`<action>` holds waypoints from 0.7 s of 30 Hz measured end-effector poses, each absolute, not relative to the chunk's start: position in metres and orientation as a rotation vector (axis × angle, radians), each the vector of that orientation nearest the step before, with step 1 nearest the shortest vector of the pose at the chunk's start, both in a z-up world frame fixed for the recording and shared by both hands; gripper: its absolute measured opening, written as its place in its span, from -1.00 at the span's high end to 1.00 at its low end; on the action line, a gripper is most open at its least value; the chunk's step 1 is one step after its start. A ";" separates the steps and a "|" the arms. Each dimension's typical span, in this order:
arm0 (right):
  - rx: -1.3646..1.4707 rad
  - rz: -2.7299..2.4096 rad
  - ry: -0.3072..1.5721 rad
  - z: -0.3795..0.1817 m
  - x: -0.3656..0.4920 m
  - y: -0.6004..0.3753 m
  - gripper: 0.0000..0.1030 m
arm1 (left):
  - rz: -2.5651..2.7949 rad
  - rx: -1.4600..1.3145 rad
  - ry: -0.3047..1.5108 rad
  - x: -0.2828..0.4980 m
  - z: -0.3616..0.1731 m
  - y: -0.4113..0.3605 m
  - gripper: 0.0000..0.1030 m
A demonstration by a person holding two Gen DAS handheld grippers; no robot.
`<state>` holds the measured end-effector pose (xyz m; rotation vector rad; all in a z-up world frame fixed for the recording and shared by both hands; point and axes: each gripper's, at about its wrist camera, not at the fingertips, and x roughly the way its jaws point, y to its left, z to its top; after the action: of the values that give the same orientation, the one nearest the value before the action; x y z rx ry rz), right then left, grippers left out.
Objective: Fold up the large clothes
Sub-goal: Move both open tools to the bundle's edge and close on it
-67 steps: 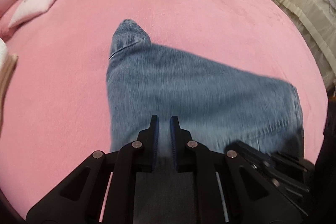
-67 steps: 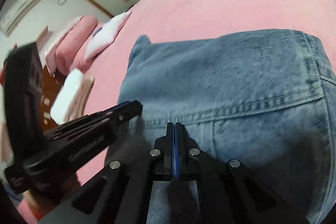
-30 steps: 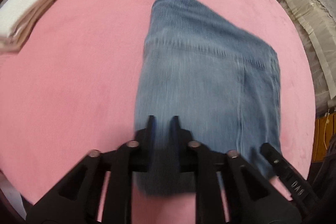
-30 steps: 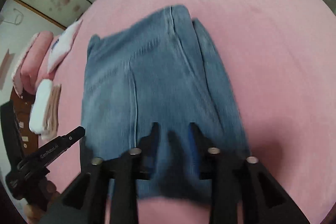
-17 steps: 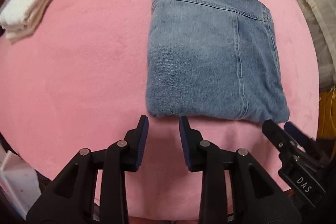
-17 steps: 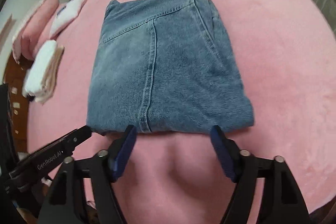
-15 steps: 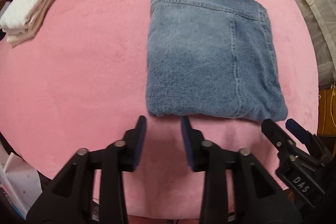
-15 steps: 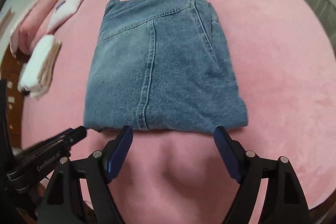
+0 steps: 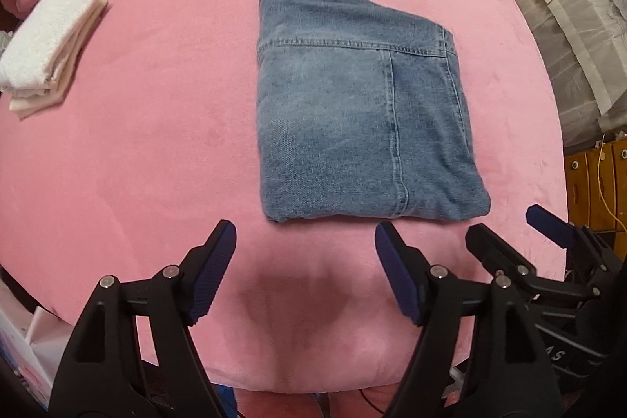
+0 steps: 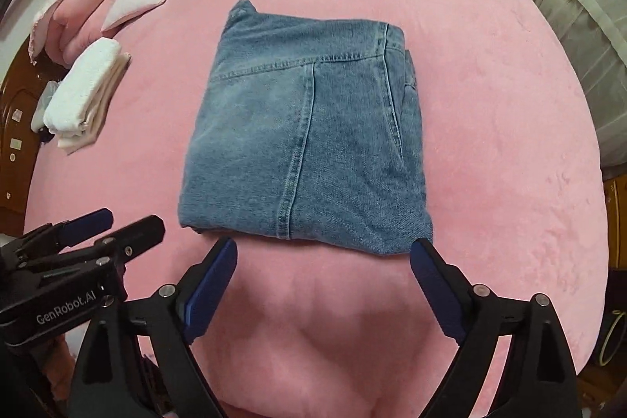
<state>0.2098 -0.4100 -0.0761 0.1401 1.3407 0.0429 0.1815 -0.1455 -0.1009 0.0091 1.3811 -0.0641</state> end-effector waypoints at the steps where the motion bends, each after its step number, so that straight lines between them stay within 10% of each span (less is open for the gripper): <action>1: 0.143 0.045 1.344 -0.073 0.210 -0.410 -0.80 | -0.067 0.004 1.378 0.181 -0.097 -0.145 -0.38; 21: 0.244 0.044 1.356 -0.112 0.220 -0.441 -0.82 | -0.026 -0.116 1.522 0.201 -0.161 -0.126 -0.39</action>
<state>0.2201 -0.4411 -0.1116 0.2443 1.3556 0.0443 0.2013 -0.1259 -0.1615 -0.1164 1.5218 -0.0260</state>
